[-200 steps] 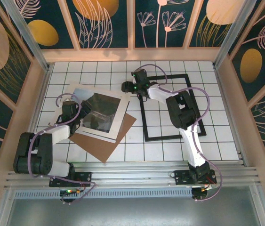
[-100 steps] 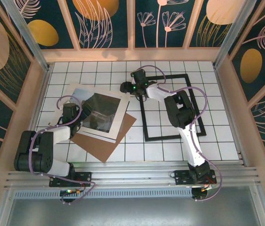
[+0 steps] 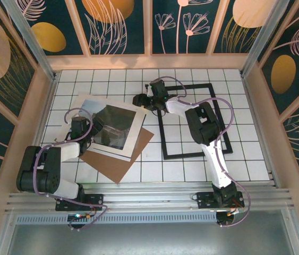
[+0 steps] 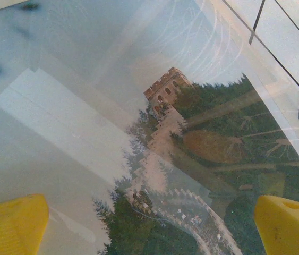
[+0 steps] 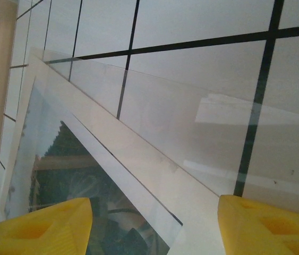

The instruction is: Put the photo into the frame

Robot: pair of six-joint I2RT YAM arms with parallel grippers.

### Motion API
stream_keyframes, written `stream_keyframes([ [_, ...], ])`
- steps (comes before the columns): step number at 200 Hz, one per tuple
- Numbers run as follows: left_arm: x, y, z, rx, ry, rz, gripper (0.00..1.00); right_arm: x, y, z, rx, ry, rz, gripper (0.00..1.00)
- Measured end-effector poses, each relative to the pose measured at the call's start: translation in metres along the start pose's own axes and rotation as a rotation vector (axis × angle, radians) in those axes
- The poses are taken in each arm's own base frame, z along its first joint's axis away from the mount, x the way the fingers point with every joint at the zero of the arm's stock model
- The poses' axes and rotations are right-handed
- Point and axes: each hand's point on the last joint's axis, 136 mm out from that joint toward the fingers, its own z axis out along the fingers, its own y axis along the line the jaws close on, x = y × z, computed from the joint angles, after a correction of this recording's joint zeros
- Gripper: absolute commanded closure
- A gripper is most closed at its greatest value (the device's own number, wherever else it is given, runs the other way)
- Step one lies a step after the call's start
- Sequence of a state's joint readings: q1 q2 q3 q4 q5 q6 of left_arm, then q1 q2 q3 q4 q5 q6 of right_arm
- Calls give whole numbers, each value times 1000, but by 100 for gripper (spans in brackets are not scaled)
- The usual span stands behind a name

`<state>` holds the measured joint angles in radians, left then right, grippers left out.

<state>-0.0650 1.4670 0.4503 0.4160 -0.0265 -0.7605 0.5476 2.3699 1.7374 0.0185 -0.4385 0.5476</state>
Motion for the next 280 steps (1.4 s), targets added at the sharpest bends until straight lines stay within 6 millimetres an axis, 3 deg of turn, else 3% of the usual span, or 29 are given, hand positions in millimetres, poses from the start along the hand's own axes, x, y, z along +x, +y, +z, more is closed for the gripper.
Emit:
stream_keyframes([
  [41,-5,-1,-6,-4,-14,12,1,-5,-12,0,89,-25,-231,27],
  [90,-42,-9,-42,-17,-162,13,1,-30,-10,-7,165,-78,-428,21],
  [111,-45,-1,-49,-59,-185,11,1,-48,-1,-8,173,-114,-479,18],
  [145,-31,24,-50,-162,-153,-5,1,-63,3,2,175,-132,-518,14],
  [194,-6,45,-35,-235,-57,4,1,-46,-20,28,211,-35,-510,14],
  [219,6,51,-28,-251,-9,6,1,-42,-21,29,225,-8,-517,17],
  [280,3,34,-18,-177,-2,-3,1,-25,-22,26,220,78,-527,31],
])
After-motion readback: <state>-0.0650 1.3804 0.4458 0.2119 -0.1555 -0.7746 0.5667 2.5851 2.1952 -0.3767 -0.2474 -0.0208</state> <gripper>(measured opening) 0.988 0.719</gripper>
